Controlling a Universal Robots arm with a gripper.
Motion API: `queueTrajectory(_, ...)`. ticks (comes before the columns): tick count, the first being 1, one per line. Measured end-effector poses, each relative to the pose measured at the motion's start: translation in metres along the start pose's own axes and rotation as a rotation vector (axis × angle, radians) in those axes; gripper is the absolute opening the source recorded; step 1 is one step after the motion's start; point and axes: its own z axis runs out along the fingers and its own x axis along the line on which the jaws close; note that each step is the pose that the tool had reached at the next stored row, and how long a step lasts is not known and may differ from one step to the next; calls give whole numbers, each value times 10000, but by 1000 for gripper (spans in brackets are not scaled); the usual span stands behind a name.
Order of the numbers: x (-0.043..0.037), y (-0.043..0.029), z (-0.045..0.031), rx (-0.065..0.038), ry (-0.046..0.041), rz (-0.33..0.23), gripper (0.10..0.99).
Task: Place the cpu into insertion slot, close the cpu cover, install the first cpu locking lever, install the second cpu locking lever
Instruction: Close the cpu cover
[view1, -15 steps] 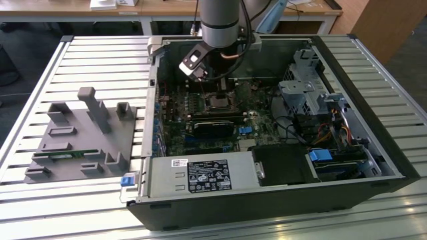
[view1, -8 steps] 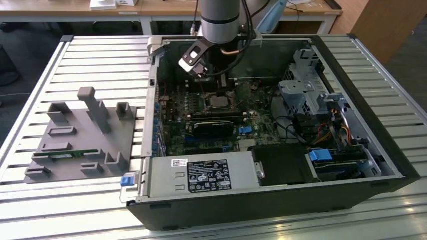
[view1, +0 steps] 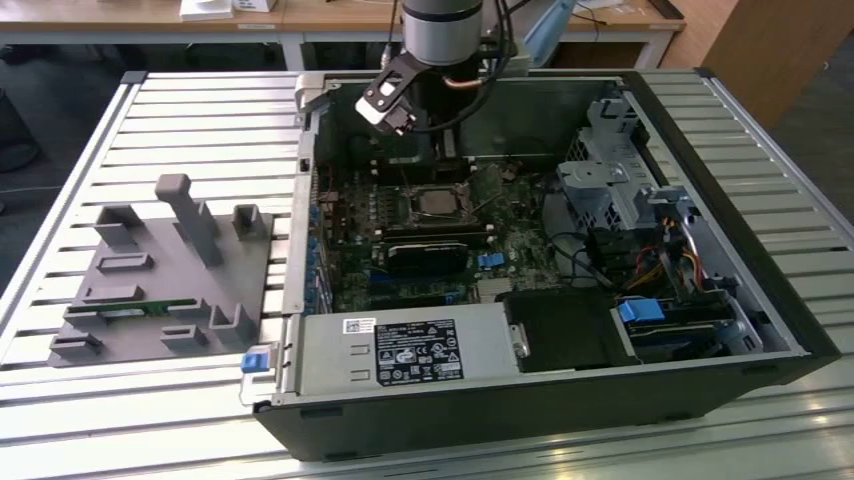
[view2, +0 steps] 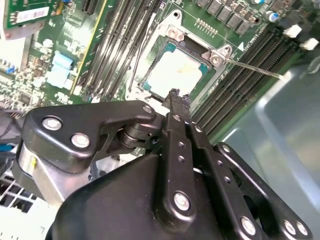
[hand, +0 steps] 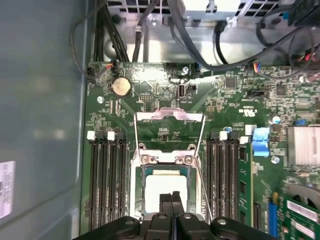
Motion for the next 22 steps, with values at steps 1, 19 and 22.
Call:
queueTrajectory(1,0,3,-32,-1,1,-1,106)
queueTrajectory(19,-93,144,-85,335,159,16,106)
queueTrajectory(22,-93,183,-81,361,158,17,106)
